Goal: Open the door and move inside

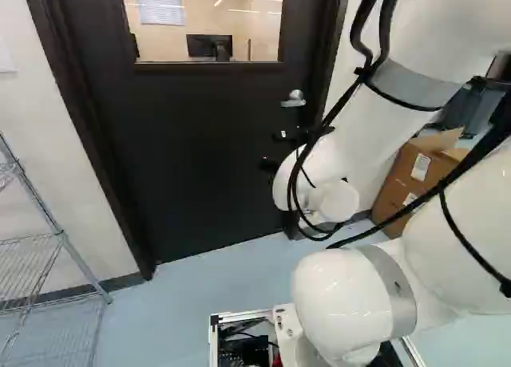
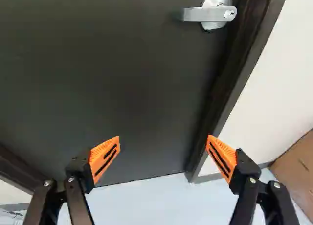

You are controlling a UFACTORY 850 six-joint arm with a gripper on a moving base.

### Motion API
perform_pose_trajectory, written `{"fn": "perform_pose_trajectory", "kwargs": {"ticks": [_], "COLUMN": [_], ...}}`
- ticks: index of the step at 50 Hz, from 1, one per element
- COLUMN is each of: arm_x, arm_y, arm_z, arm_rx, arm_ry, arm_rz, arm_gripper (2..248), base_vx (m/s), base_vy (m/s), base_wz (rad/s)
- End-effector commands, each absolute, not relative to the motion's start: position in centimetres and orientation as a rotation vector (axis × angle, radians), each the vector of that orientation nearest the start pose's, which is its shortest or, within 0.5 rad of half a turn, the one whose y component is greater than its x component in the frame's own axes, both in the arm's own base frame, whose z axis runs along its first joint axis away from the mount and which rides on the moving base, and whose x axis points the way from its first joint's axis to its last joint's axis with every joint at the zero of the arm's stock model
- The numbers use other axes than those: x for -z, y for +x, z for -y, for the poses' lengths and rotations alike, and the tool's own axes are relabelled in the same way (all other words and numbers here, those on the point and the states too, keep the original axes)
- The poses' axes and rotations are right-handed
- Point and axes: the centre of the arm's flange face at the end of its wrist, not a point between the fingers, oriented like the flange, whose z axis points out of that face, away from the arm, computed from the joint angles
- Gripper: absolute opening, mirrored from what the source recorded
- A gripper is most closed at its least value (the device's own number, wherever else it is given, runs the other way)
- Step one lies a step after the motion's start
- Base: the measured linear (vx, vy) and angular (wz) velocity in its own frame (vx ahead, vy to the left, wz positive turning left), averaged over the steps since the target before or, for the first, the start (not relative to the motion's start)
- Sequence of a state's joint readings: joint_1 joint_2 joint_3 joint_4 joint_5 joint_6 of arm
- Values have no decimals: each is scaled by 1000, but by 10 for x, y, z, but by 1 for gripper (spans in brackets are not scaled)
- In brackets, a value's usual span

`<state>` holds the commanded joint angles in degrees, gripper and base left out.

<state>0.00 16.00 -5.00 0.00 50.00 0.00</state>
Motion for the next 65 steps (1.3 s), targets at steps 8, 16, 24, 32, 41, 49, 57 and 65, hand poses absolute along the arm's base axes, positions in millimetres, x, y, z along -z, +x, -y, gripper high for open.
{"fn": "perform_pose_trajectory", "kwargs": {"ticks": [8,16,24,32,41,49,57,65], "arm_x": [-368,-375,-382,-391,-401,-410,-419,-428], "arm_y": [270,272,277,286,302,316,330,344], "arm_z": [0,0,0,0,0,0,0,0], "arm_rx": [1837,1864,1891,1915,1938,1958,1978,1998], "arm_ry": [-2549,-2529,-2509,-2491,-2473,-2457,-2441,-2424], "arm_rz": [0,0,0,0,0,0,0,0], "arm_gripper": [247,247,247,247,247,247,247,247], "base_vx": [0,0,0,0,0,0,0,0], "base_vy": [0,0,0,0,0,0,0,0], "base_wz": [0,0,0,0,0,0,0,0]}}
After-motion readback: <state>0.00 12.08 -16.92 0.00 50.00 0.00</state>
